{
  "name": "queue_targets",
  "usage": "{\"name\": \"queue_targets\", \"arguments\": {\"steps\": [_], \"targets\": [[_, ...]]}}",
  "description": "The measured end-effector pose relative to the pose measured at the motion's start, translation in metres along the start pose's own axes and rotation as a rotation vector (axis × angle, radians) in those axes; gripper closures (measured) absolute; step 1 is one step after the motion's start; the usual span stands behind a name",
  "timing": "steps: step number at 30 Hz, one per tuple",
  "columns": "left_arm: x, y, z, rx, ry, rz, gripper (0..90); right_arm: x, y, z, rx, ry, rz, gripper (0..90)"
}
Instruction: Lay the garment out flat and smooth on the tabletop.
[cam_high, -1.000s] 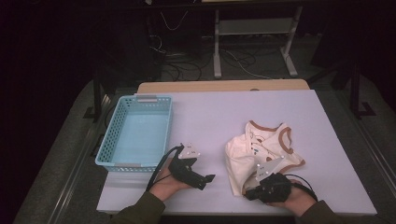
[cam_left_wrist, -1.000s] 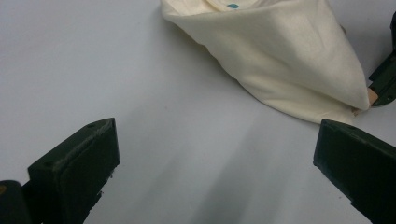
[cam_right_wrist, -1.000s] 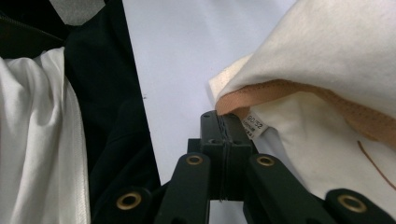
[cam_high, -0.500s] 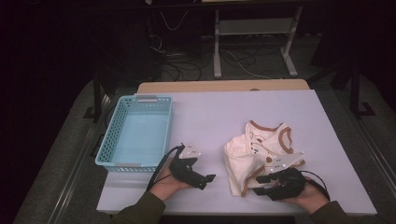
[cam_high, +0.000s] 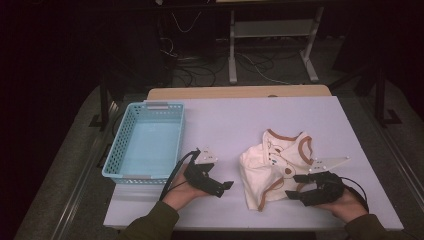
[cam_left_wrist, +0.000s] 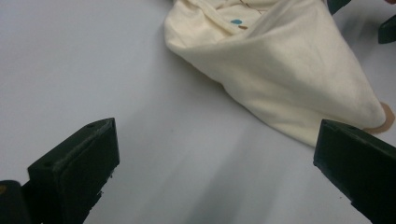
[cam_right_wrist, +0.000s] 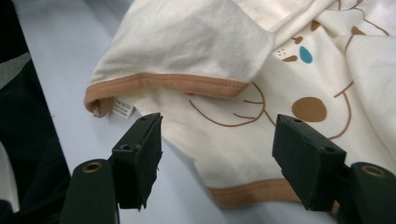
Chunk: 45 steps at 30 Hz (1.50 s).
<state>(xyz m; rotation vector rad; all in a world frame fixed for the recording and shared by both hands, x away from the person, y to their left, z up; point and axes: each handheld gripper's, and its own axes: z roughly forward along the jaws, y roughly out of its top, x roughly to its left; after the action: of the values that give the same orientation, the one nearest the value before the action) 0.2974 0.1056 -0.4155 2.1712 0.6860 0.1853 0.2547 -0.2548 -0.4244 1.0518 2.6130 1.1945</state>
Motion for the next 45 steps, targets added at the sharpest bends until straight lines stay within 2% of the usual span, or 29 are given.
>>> {"name": "queue_targets", "arguments": {"steps": [4,7,14,26,31,40,45], "targets": [[0.003,0.01,0.003,-0.015,-0.009,-0.009,0.0,-0.002,0.0,-0.001,-0.007,-0.008,0.007,30.5],[0.006,0.021,0.006,-0.03,-0.015,-0.006,6.1,-0.003,0.0,-0.002,-0.011,-0.01,0.01,30.2],[0.014,0.037,0.014,-0.051,-0.041,-0.004,13.4,-0.004,0.0,-0.002,-0.012,-0.015,0.014,29.7],[0.025,0.06,0.033,-0.08,-0.047,-0.004,20.0,-0.006,0.0,0.0,-0.017,-0.017,0.0,28.9],[0.027,0.068,0.045,-0.085,-0.048,-0.003,23.0,-0.005,0.0,0.0,-0.013,-0.016,0.009,27.5],[0.034,0.079,0.065,-0.08,-0.051,-0.003,28.8,-0.006,-0.002,0.004,-0.002,-0.056,0.007,14.0],[0.037,0.084,0.077,-0.067,-0.065,-0.01,33.8,-0.007,-0.003,0.005,-0.007,-0.059,0.004,7.8]]}}
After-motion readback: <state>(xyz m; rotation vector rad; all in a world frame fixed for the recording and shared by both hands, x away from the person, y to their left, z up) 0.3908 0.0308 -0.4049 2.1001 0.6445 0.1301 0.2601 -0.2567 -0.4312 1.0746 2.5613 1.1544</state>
